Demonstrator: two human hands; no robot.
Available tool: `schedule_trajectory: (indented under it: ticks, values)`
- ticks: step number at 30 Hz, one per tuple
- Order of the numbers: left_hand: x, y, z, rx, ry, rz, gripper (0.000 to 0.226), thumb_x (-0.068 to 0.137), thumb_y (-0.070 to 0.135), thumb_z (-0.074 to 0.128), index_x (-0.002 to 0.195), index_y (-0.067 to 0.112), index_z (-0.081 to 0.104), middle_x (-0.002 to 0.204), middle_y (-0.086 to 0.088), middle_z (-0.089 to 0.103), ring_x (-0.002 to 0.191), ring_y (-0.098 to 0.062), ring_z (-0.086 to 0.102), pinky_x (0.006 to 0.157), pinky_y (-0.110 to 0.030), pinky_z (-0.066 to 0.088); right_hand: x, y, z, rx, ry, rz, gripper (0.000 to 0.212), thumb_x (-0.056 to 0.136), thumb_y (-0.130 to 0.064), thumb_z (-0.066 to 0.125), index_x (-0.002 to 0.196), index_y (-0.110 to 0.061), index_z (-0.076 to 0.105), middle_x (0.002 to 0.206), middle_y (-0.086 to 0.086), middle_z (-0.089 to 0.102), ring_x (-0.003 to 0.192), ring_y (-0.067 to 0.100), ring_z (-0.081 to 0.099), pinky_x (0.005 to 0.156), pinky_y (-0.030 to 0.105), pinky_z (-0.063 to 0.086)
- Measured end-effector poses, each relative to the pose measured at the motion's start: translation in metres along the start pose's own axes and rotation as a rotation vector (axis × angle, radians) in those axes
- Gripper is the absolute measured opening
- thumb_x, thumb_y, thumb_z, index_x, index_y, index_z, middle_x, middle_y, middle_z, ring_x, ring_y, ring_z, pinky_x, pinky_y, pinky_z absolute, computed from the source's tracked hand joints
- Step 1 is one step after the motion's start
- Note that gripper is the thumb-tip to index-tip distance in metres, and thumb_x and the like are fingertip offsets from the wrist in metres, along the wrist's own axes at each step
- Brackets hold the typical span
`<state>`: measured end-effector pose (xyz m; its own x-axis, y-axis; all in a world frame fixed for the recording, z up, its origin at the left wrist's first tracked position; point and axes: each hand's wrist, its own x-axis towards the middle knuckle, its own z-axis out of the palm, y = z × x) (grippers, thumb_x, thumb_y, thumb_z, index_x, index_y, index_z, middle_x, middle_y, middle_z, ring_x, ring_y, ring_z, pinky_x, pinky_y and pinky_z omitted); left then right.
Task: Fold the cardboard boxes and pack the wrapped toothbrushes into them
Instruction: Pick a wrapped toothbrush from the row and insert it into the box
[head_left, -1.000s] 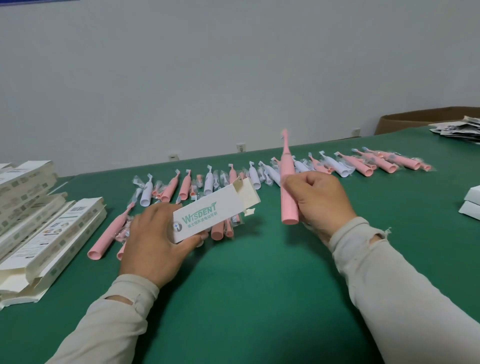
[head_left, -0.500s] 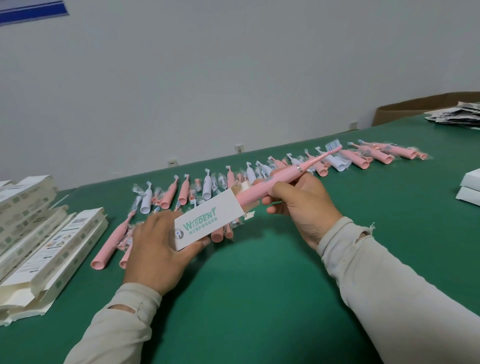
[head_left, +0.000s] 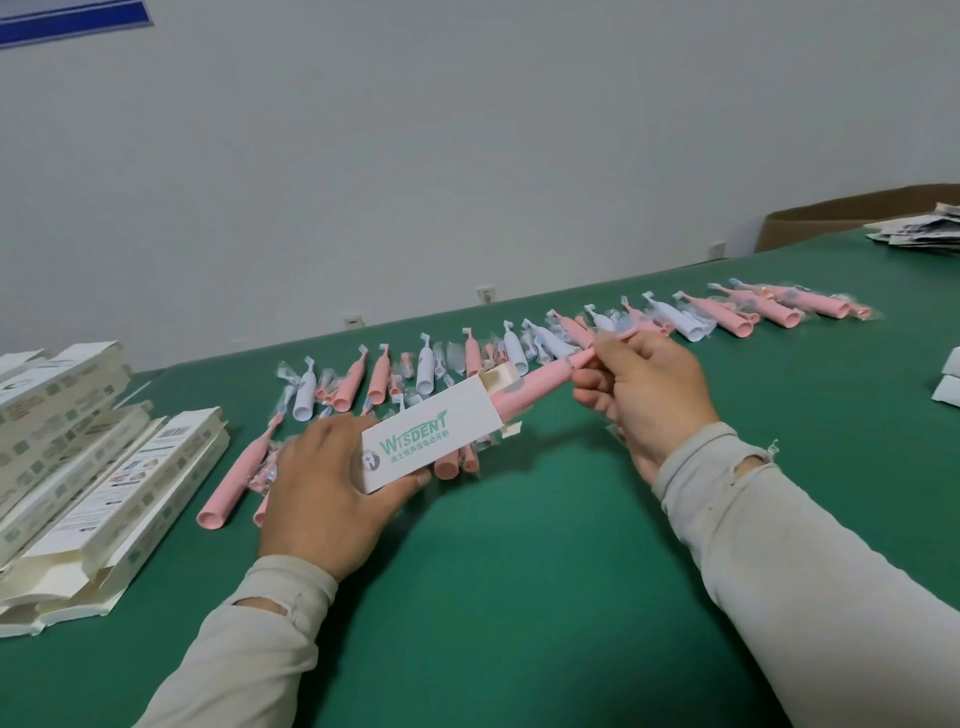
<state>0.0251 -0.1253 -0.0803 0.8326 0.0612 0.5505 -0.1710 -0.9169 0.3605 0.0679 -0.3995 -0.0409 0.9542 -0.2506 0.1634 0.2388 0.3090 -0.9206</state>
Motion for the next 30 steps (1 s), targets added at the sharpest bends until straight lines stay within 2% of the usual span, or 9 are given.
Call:
schedule_trajectory:
  ticks: [5,8,10,12,14,18,24,28,30]
  values:
    - [-0.001,0.000,0.000,-0.020,0.007,0.011,0.062,0.069,0.056,0.079,0.119,0.023,0.061,0.116,0.003,0.056,0.110,-0.025,0.048,0.091,-0.036,0.037,-0.012,0.009,0.011,-0.307,-0.338,-0.060,0.009,0.093,-0.012,0.067,0.092,-0.020,0.066,0.075,-0.004,0.072,0.065,0.010,0.070,0.054,0.023,0.053]
    - [0.001,0.000,0.000,-0.003,0.008,0.012,0.062,0.069,0.057,0.078,0.118,0.021,0.062,0.114,0.001,0.057,0.107,-0.026,0.049,0.091,-0.038,0.039,-0.014,0.013,0.011,-0.435,-0.286,-0.171,0.023,0.092,-0.014,0.068,0.097,-0.034,0.058,0.077,-0.002,0.066,0.068,0.014,0.072,0.063,0.032,0.057]
    - [0.001,0.000,0.000,0.002,0.010,0.015,0.061,0.069,0.058,0.077,0.116,0.021,0.062,0.111,0.001,0.057,0.104,-0.026,0.049,0.090,-0.039,0.040,-0.015,0.012,0.009,-0.474,-0.291,-0.241,0.026,0.089,-0.017,0.070,0.096,-0.038,0.057,0.079,0.002,0.066,0.074,0.026,0.070,0.069,0.037,0.059]
    - [0.001,0.000,0.000,0.001,0.014,0.017,0.060,0.070,0.058,0.078,0.116,0.022,0.062,0.110,0.002,0.057,0.103,-0.025,0.049,0.090,-0.040,0.041,-0.014,0.011,0.007,-0.533,-0.286,-0.289,0.027,0.087,-0.023,0.073,0.094,-0.040,0.054,0.079,0.002,0.067,0.075,0.028,0.068,0.068,0.034,0.058]
    - [0.001,-0.001,0.000,-0.011,0.016,0.017,0.060,0.070,0.059,0.077,0.116,0.024,0.062,0.109,0.003,0.056,0.104,-0.025,0.049,0.090,-0.040,0.041,-0.012,0.010,0.005,-0.623,-0.265,-0.333,0.022,0.086,-0.027,0.075,0.088,-0.037,0.055,0.073,-0.008,0.065,0.071,0.022,0.068,0.065,0.028,0.055]
    - [0.000,-0.001,0.000,-0.008,0.015,0.008,0.062,0.069,0.061,0.075,0.117,0.026,0.061,0.110,0.005,0.056,0.106,-0.025,0.049,0.090,-0.039,0.040,-0.011,0.006,0.002,-0.741,-0.290,-0.373,0.012,0.088,-0.025,0.073,0.086,-0.031,0.063,0.068,-0.023,0.061,0.072,0.014,0.067,0.078,0.034,0.058]
    - [0.000,-0.002,-0.002,-0.040,0.015,-0.005,0.058,0.069,0.057,0.079,0.117,0.028,0.061,0.108,0.011,0.051,0.107,-0.021,0.048,0.088,-0.035,0.037,-0.016,-0.007,0.000,-1.019,-0.395,-0.538,0.021,0.100,-0.029,0.054,0.116,-0.032,0.068,0.093,-0.014,0.068,0.087,0.014,0.062,0.086,0.038,0.053]
    - [-0.002,0.005,0.000,-0.063,0.009,0.028,0.059,0.069,0.057,0.079,0.116,0.027,0.060,0.109,0.012,0.050,0.102,-0.013,0.043,0.086,-0.032,0.034,-0.028,0.001,0.012,-1.011,-0.501,-0.667,0.021,0.096,-0.024,0.062,0.114,-0.024,0.074,0.090,-0.008,0.056,0.088,0.016,0.054,0.083,0.036,0.050]
    - [-0.002,0.005,-0.001,-0.064,0.012,0.017,0.059,0.069,0.056,0.079,0.117,0.026,0.060,0.111,0.010,0.053,0.103,-0.014,0.046,0.086,-0.033,0.036,-0.028,0.006,0.015,-0.931,-0.449,-0.640,0.020,0.096,-0.020,0.063,0.111,-0.024,0.074,0.090,-0.010,0.060,0.086,0.013,0.056,0.083,0.032,0.050]
